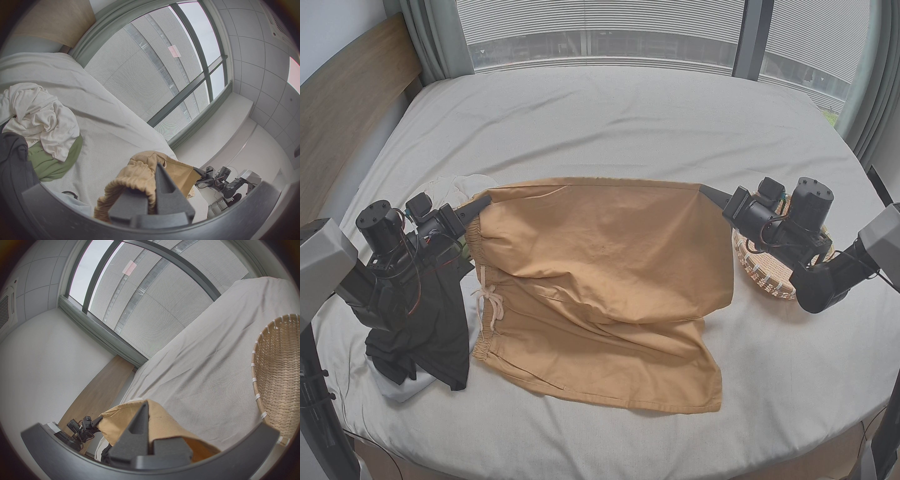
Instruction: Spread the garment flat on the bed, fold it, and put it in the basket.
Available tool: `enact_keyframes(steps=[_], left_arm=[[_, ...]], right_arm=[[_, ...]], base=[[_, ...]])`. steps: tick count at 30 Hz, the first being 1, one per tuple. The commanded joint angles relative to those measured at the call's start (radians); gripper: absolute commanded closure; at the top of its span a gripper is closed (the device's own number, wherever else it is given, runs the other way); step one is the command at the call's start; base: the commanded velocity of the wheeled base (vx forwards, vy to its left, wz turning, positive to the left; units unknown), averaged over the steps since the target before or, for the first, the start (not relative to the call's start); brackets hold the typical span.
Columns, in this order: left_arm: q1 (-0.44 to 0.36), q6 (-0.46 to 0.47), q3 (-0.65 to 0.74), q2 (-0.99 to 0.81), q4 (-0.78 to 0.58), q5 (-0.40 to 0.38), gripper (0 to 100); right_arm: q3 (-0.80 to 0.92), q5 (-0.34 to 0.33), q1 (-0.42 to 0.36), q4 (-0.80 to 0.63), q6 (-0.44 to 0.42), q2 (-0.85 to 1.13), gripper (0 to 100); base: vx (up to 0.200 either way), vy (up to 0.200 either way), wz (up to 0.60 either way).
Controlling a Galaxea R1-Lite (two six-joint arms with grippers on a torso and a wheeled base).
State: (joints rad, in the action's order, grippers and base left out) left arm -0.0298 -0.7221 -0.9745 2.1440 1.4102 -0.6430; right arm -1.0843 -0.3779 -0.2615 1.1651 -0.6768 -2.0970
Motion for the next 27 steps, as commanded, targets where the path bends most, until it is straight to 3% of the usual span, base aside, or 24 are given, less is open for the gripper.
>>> enact_keyframes(steps=[1,2,3,10,17,23,27], left_arm=[[0.001,-0.002,-0.050,0.057,-0.014,0.000,100],[0.001,-0.002,-0.070,0.066,-0.027,0.006,100],[0.001,-0.002,-0.087,0.074,-0.036,0.016,0],[0.001,-0.039,-0.179,0.094,-0.168,0.063,0],[-0.002,-0.033,-0.204,0.088,-0.307,0.200,0],[0.011,0.000,-0.109,0.043,-0.309,0.221,0],[0.014,0.013,0.048,-0.038,-0.274,0.200,0]], right_arm=[[-0.045,-0.004,0.005,0.010,0.000,-0.063,100],[-0.057,-0.006,0.011,0.010,0.000,-0.074,100],[-0.066,-0.006,0.013,0.010,0.000,-0.078,0],[-0.094,0.010,0.021,0.022,0.002,-0.106,0],[0.113,0.010,0.007,0.057,0.016,0.009,0],[0.316,0.010,0.002,0.102,0.045,0.069,0],[0.431,0.010,-0.005,0.127,0.066,0.064,0]], base=[[0.000,0.000,0.00],[0.000,0.000,0.00],[0.000,0.000,0.00],[0.000,0.000,0.00],[0.000,0.000,0.00],[0.000,0.000,0.00],[0.000,0.000,0.00]])
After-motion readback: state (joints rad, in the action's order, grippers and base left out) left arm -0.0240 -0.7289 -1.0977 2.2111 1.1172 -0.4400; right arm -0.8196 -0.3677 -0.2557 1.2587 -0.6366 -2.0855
